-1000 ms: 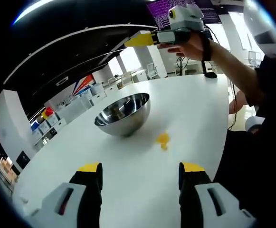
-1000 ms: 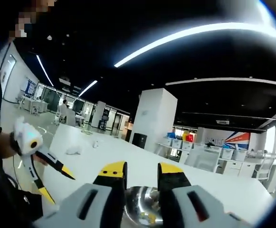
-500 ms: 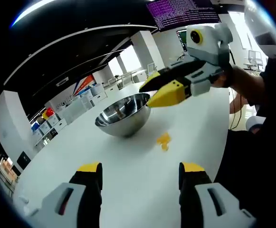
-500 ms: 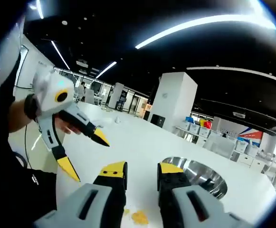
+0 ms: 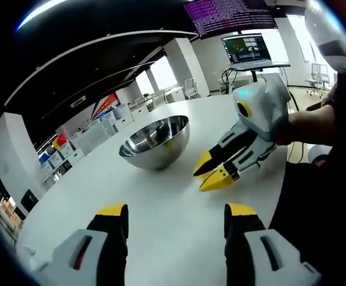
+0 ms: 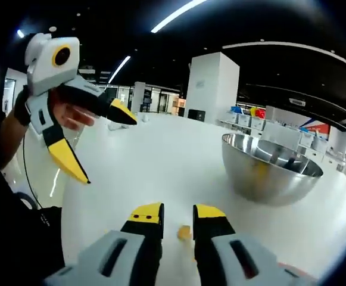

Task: Pick up the QQ candy scattered on the table and place it into the stainless steel bowl on the table

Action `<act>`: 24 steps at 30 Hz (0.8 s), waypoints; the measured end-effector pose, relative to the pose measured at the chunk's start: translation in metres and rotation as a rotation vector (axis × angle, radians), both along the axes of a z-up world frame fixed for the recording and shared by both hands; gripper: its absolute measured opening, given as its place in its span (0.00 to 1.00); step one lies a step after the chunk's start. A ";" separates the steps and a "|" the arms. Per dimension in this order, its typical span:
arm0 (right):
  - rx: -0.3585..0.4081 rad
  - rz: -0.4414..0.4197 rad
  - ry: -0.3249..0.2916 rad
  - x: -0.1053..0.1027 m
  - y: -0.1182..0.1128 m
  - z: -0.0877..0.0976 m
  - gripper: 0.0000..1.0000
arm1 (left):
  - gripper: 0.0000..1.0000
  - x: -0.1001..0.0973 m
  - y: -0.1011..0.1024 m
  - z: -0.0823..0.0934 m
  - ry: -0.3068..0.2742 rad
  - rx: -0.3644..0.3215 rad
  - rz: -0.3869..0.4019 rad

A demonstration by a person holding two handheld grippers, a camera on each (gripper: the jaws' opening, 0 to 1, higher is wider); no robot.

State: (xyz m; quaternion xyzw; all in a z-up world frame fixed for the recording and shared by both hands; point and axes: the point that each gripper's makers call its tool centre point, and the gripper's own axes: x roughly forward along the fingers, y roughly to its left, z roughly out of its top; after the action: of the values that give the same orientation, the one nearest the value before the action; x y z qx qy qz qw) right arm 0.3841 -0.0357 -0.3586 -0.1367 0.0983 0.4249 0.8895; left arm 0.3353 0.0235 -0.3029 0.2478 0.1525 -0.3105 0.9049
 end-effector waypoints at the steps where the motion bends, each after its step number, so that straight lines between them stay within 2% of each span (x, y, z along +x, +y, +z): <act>1: 0.001 -0.002 0.005 0.000 0.000 -0.001 0.18 | 0.65 0.000 0.000 0.000 -0.002 0.000 0.000; 8: -0.030 -0.005 0.019 -0.001 0.000 -0.012 0.18 | 0.65 0.001 -0.002 -0.002 0.004 -0.001 -0.007; 14: -0.076 -0.028 -0.012 0.000 -0.002 -0.013 0.12 | 0.65 0.000 -0.003 -0.004 0.008 0.000 -0.010; 18: -0.145 -0.019 -0.084 -0.001 -0.001 -0.015 0.10 | 0.65 0.000 -0.003 -0.004 0.010 -0.003 -0.011; 24: -0.140 -0.017 -0.085 -0.002 -0.001 -0.016 0.08 | 0.65 -0.001 -0.003 -0.005 0.011 -0.003 -0.010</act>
State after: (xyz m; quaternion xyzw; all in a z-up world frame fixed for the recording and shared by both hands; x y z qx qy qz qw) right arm 0.3819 -0.0363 -0.3744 -0.2159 0.0909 0.4033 0.8846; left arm 0.3346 0.0208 -0.3076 0.2453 0.1557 -0.3168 0.9029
